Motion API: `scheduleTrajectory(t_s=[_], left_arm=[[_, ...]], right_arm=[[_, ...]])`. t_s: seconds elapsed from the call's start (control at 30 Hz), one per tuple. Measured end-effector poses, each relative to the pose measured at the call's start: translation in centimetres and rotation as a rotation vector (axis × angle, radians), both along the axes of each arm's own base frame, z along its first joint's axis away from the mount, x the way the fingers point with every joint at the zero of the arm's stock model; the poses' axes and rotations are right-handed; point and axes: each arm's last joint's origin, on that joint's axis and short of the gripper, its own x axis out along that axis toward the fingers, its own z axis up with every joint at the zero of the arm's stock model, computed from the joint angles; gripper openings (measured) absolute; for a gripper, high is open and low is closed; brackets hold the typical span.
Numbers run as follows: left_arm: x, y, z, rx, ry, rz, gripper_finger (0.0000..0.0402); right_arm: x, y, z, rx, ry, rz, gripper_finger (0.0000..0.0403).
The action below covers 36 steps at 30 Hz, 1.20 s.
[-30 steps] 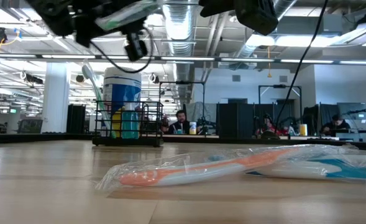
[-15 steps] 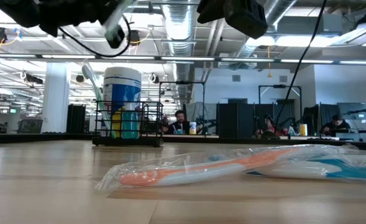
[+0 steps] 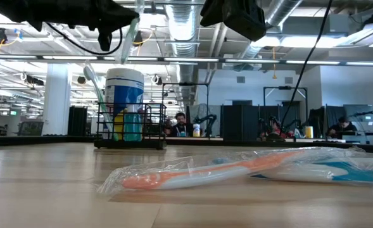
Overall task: Pick & Place toothbrushing station
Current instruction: Put the green toothbrush into the wire organizer
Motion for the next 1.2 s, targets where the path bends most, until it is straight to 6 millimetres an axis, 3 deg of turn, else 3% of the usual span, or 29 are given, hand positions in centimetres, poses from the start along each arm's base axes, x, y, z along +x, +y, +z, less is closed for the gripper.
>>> scheduleTrajectory(t_s=[0.27, 0.83, 1.2], left_arm=[[-0.1, 0.3, -0.4, 0.062, 0.062, 0.199, 0.0008], [-0.2, -1.6, -0.3, 0.221, 0.109, 0.475, 0.0008], [-1.1, -1.5, -3.7, 0.264, 0.041, 0.528, 0.0008]], right_arm=[[0.0, -0.1, 0.0, 0.005, -0.007, -0.004, 0.0082], [0.0, -0.1, 0.0, 0.025, -0.035, -0.012, 0.0082], [0.0, -0.1, 0.0, 0.038, -0.053, -0.016, 0.0082]])
